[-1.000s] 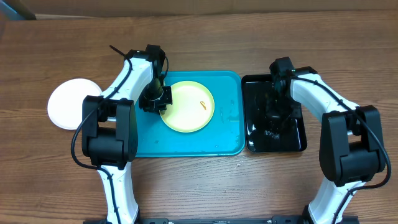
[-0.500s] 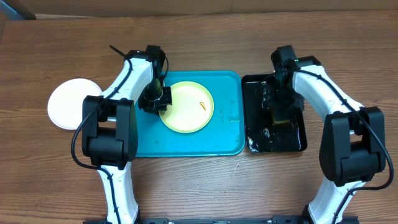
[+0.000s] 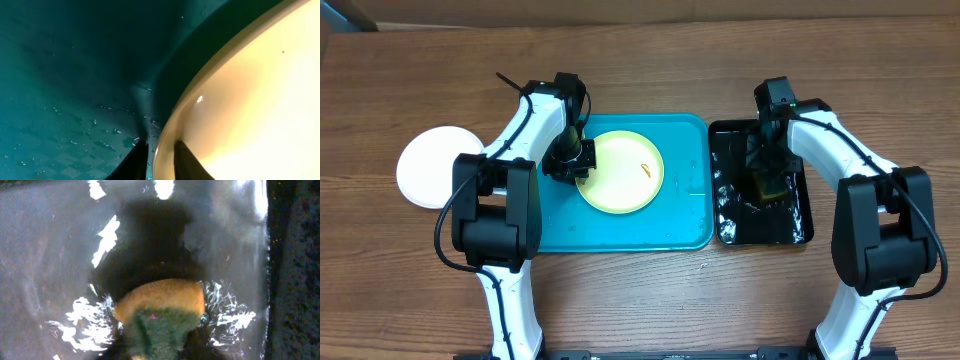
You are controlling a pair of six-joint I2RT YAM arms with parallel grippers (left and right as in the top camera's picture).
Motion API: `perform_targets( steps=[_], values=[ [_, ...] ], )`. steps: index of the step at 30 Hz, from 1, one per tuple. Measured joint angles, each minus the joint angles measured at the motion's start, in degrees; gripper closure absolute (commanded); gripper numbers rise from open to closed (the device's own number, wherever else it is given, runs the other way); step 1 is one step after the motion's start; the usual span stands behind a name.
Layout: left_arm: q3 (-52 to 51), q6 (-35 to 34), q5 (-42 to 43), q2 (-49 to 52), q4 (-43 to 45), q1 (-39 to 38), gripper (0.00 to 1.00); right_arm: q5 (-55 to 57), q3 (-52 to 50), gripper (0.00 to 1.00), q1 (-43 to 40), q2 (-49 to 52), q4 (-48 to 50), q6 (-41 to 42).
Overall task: Clean dirty plates on tray and stack at the side
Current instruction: 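Lift the sponge from the black tray with the right gripper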
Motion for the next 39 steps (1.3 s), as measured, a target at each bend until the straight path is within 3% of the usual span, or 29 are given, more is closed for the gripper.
perform_targets(
  steps=[11, 19, 25, 27, 29, 30, 39],
  values=[
    [0.0, 0.02, -0.61, 0.0, 0.66, 0.0, 0.67, -0.09, 4.37, 0.26, -0.07, 0.02, -9.25, -0.11],
    [0.0, 0.02, -0.66, 0.0, 0.85, 0.0, 0.66, 0.79, 1.9, 0.32, -0.48, 0.04, -7.52, -0.04],
    [0.0, 0.02, -0.68, 0.0, 1.64, 0.0, 0.62, 0.74, 1.51, 0.31, -1.51, 0.07, -6.95, -0.09],
    [0.0, 0.02, -0.68, 0.0, 1.73, 0.0, 0.62, 0.66, 1.51, 0.34, -1.97, 0.07, -7.1, -0.2],
    [0.0, 0.02, -0.68, 0.0, 1.73, 0.0, 0.62, 0.52, 1.51, 0.49, -2.49, 0.07, -7.13, -0.5],
    [0.0, 0.02, -0.7, 0.0, 1.75, 0.0, 0.62, 0.33, 1.51, 0.49, -2.78, 0.07, -7.13, -0.57],
    [0.0, 0.02, -0.79, 0.0, 2.01, 0.0, 0.59, -4.2, 0.31, 0.39, -3.76, 0.07, -6.64, -0.35]
  ],
)
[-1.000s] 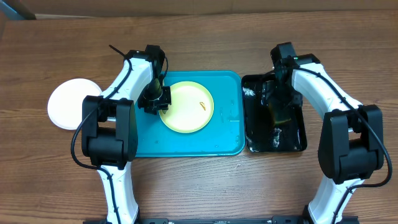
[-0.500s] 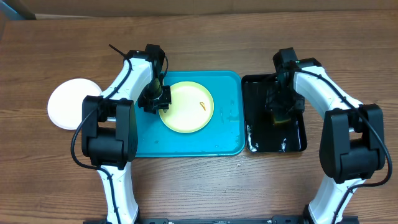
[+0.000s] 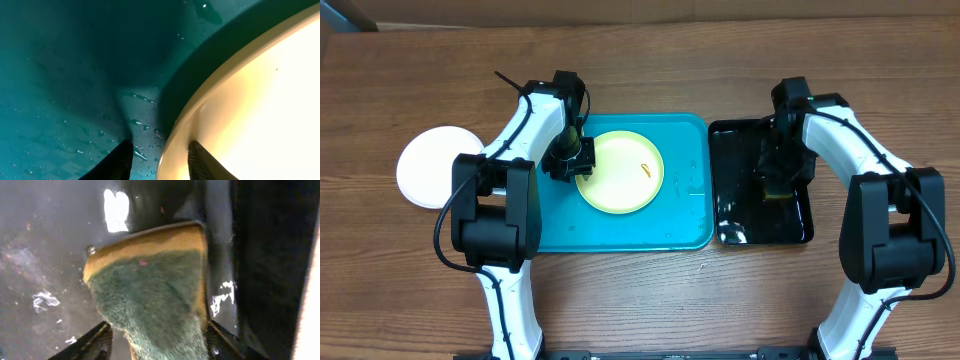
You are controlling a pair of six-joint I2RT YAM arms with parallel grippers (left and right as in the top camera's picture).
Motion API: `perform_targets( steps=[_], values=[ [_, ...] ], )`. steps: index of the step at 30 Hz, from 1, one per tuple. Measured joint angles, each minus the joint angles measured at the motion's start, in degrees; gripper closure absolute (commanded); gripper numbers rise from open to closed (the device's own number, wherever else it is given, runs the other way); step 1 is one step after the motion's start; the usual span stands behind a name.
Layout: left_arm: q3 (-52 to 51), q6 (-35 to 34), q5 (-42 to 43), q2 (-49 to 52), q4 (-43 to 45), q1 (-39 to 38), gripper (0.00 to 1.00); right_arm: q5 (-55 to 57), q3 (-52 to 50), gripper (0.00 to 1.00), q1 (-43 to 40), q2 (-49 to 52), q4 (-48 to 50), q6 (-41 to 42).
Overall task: Clean dirty plates on tray and stack at the side
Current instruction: 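Lift the sponge from the black tray with the right gripper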
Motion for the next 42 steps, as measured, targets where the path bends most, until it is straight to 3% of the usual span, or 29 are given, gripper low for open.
perform_targets(
  steps=[1, 3, 4, 7, 9, 10, 13, 42],
  values=[
    [0.0, 0.0, 0.0, 0.0, 0.42, 0.0, 0.57, -0.24, -0.92, 0.44, 0.0, 0.0, 1.01, 0.02],
    [0.0, 0.02, 0.02, -0.04, 1.36, 0.0, 0.55, -0.15, -3.17, 0.92, 0.02, -0.02, 3.85, -0.33],
    [0.02, 0.04, 0.0, -0.04, 1.92, 0.0, 0.51, 0.07, -3.93, 0.96, 0.02, -0.5, 4.87, -0.07],
    [0.02, 0.7, 0.02, -0.11, 3.76, 0.0, 0.47, -0.17, -4.66, 0.96, -0.33, -1.07, 5.57, 0.07],
    [0.02, 1.38, 0.02, -0.15, 5.22, 0.0, 0.51, -0.83, -4.68, 0.96, -0.37, -1.16, 5.64, 0.07],
    [0.02, 1.51, 0.04, -0.15, 5.6, 0.0, 0.57, -1.25, -4.63, 0.96, -0.35, -1.16, 5.57, 0.07],
    [0.02, 2.51, 0.33, -0.15, 6.6, 0.0, 0.95, -2.62, -4.31, 0.96, -0.28, -1.18, 4.63, -0.2],
    [-0.24, -1.05, -0.79, -0.74, 0.85, -1.88, 0.96, -5.46, 6.29, 0.96, 0.42, -5.44, -11.54, -2.49]
  ],
)
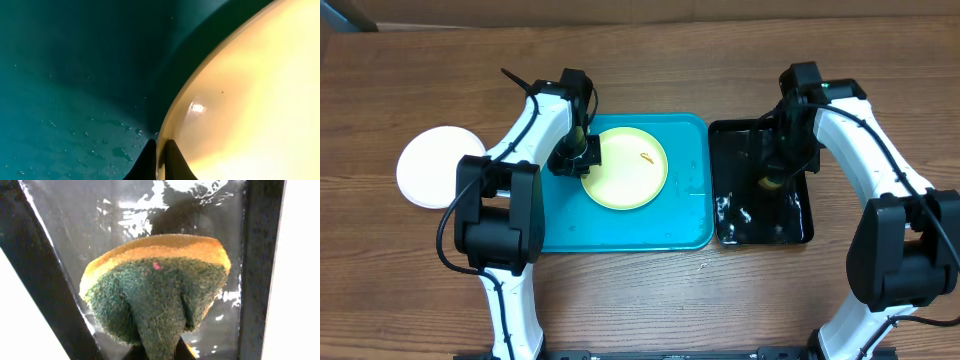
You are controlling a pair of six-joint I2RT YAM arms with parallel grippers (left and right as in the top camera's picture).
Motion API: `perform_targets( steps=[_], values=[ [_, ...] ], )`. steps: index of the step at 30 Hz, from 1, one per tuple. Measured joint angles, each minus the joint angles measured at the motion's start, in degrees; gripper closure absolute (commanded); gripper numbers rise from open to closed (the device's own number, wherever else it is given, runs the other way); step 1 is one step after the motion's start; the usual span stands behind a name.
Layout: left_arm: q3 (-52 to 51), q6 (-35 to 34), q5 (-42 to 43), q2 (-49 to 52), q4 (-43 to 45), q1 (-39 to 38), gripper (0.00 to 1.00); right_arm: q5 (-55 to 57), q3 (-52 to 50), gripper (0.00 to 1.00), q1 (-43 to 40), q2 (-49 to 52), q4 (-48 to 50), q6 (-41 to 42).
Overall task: Clean dirty plates on tray and stack at the side
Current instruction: 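Lift the sponge from the black tray with the right gripper, then scrub the yellow plate with the sponge held in the right gripper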
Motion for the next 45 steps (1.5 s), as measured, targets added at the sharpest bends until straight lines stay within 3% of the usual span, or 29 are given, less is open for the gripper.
perform_targets(
  steps=[16, 29, 37, 45],
  values=[
    [-2.01, -0.28, -1.2, -2.14, 0.68, -1.86, 0.96, 0.02, 0.02, 0.96, 0.74, 0.0, -2.73, 0.0],
    [-14.56, -2.19, -1.16, -9.84, 12.39, -4.46, 0.96, 0.28, 0.02, 0.96, 1.14, 0.0, -0.83, 0.74],
    [-14.88, -2.19, -1.16, -9.94, 15.17, -4.48, 0.96, 5.92, 0.02, 0.96, 4.94, 0.0, 3.37, 6.47],
    [-14.91, -2.19, -1.16, -9.94, 15.21, -4.48, 0.95, 15.47, 1.7, 0.96, 11.58, 0.0, 1.01, 7.61]
  ],
)
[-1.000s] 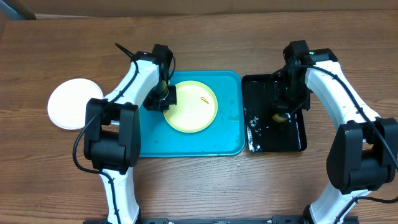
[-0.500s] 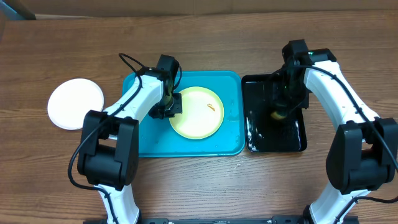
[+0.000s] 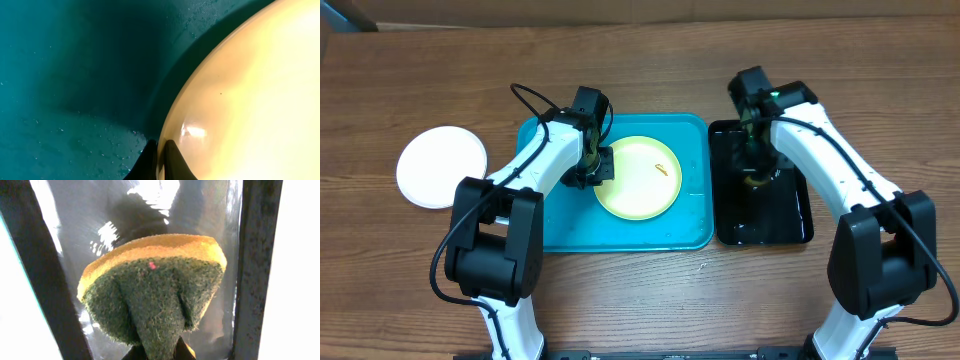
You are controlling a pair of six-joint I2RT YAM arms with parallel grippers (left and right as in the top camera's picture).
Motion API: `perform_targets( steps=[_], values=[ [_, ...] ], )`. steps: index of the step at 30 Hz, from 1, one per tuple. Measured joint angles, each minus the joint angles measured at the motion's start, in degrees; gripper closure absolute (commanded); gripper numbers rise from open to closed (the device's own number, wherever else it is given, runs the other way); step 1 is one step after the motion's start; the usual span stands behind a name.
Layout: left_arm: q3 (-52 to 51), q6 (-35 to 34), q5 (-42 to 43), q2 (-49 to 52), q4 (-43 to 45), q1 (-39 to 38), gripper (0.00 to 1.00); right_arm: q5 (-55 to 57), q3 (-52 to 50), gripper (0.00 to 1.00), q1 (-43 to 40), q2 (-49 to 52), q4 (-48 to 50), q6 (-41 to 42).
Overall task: Clean dirty plates on tray and stack at the side
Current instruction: 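Scrub the yellow plate with the sponge held in the right gripper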
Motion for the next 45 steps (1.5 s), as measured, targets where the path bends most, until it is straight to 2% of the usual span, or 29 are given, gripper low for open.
perform_targets(
  steps=[7, 11, 20, 29, 31, 33, 36, 39, 45],
  values=[
    [-0.07, 0.0, 0.2, 0.0, 0.09, 0.0, 0.96, -6.12, 0.39, 0.96, 3.58, 0.0, 9.01, -2.19],
    [-0.07, 0.0, 0.22, 0.0, 0.11, 0.0, 0.96, -7.41, 0.46, 0.96, 8.39, 0.0, 14.95, -2.62],
    [-0.07, 0.0, 0.24, 0.0, 0.11, 0.0, 0.96, 4.85, 0.74, 0.96, 20.85, 1.86, 23.82, -5.29],
    [-0.07, 0.0, 0.22, 0.0, 0.11, 0.0, 0.96, 7.13, 0.83, 0.96, 21.66, 11.45, 25.35, -6.99],
    [-0.07, 0.0, 0.24, 0.0, 0.11, 0.02, 0.96, 6.97, 0.83, 0.88, 21.66, 12.52, 25.75, -7.23],
    [-0.07, 0.0, 0.24, 0.0, 0.09, 0.0, 0.96, 6.93, 0.83, 0.85, 21.66, 13.53, 25.75, -7.67],
    [-0.07, 0.0, 0.24, 0.0, 0.09, 0.0, 0.96, 6.97, 0.87, 0.86, 21.66, 13.9, 25.7, -7.78],
    [-0.07, 0.0, 0.26, 0.0, 0.09, 0.02, 0.96, 6.97, 0.94, 0.92, 21.66, 13.9, 25.64, -7.76],
    [-0.07, 0.0, 0.26, 0.0, 0.07, 0.0, 0.96, 6.21, 0.94, 0.92, 21.49, 13.9, 25.38, -7.82]
  ],
)
